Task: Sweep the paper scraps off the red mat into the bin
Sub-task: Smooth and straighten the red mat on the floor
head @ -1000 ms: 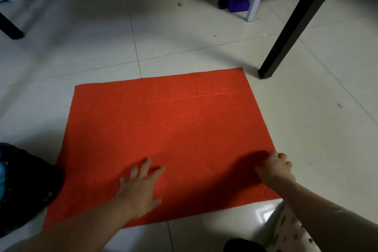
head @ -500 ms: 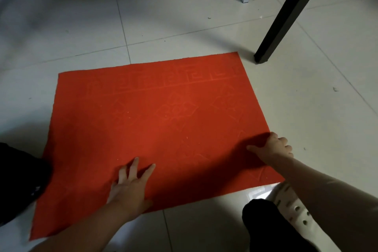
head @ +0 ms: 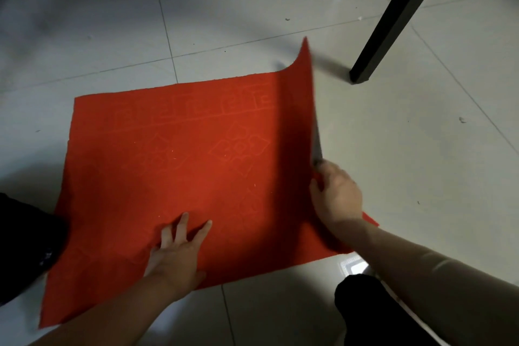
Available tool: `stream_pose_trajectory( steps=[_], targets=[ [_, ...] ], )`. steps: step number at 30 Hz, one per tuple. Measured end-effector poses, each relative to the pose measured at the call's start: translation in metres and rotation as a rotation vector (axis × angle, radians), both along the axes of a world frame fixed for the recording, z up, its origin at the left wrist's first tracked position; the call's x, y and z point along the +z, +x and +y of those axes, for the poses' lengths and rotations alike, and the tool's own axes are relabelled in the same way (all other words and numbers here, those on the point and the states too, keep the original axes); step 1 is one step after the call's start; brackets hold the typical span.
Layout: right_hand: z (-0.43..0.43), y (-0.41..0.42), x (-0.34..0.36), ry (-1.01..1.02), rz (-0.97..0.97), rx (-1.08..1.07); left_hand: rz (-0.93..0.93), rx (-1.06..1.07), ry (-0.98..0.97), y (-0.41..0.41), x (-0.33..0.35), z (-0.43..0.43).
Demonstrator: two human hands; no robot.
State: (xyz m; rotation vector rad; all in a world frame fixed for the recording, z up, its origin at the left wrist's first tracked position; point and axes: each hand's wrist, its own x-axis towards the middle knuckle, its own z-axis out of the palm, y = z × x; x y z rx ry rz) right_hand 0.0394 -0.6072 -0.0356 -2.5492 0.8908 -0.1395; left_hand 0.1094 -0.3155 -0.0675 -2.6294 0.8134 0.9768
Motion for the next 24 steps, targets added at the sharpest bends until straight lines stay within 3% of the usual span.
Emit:
stream_pose_trajectory(
  steps=[5,9,13,16,20,24],
  targets=[
    [0.032,0.020,-0.010,0.077,0.343,0.317,-0.002,-0.007,-0.008,0.001,0.002,-0.002],
    [0.025,0.034,-0.007,0.171,0.603,0.353,-0.015,-0.023,0.001,0.000,0.001,0.000],
    [0.022,0.041,-0.007,0.169,0.721,0.415,0.015,-0.025,-0.002,0.002,0.004,0.000],
    [0.020,0.038,-0.003,0.203,0.705,0.377,0.029,0.026,-0.107,0.002,0.006,0.006],
    [0.019,0.020,-0.002,0.088,0.473,0.230,-0.047,0.220,-0.318,-0.007,0.002,0.022],
    [0.014,0.008,0.002,-0.415,0.259,0.352,-0.082,0.258,-0.329,-0.018,-0.009,0.041]
  ],
)
